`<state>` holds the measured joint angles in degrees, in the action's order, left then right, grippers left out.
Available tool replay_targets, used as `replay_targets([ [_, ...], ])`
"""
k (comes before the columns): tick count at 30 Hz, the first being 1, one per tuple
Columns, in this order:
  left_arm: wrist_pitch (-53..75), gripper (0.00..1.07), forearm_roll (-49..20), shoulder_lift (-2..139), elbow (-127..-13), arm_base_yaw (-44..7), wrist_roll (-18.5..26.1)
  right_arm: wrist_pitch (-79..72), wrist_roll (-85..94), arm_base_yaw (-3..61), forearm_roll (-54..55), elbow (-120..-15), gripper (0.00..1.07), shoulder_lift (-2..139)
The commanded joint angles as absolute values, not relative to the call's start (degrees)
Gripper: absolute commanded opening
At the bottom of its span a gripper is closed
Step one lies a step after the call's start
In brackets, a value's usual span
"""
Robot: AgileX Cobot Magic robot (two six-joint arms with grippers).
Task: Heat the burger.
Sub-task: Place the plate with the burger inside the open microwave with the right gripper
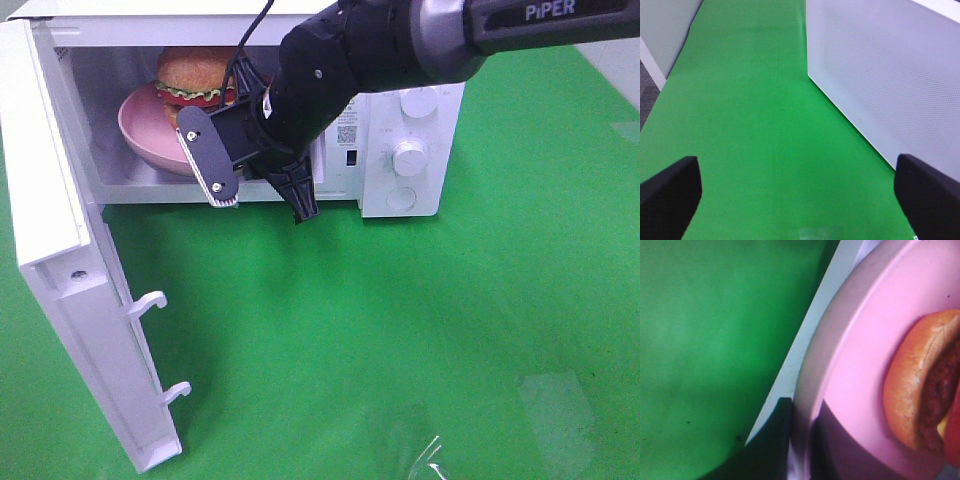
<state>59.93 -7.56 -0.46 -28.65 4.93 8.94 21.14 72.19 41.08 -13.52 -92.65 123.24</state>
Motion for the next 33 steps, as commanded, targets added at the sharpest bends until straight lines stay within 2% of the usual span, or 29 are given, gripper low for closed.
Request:
replay_targets([
  [1,59.36,1.03,-8.08,-1.60,-28.48,4.76,8.59,18.85,71.91,40.97,-14.73,-95.40,0.00,123.70],
  [33,59.36,1.03,-8.02,-1.60,-28.48,4.76,8.59,18.45,70.82,38.33,-15.76,-106.11,0.00,133.61],
])
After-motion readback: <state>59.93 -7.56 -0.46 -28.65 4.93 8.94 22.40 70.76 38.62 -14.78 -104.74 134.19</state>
